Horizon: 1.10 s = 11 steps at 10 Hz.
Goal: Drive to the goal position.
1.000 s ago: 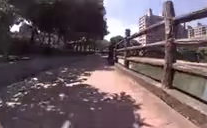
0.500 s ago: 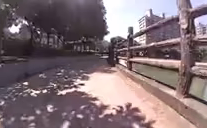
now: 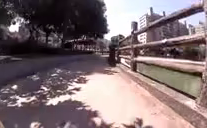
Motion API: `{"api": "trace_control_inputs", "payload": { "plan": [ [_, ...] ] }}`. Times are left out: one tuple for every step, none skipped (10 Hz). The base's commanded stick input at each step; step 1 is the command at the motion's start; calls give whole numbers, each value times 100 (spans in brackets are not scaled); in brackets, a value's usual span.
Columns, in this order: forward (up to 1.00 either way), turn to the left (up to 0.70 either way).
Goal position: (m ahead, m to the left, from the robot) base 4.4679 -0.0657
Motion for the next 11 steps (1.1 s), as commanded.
{"api": "trace_control_inputs", "payload": {
  "plan": [
    [70,-2],
    [70,-17],
    [70,-31],
    [70,-13],
    [70,0],
    [70,0],
    [70,0],
    [70,0],
    [70,0],
    [70,0],
    [70,0]
  ]
}}
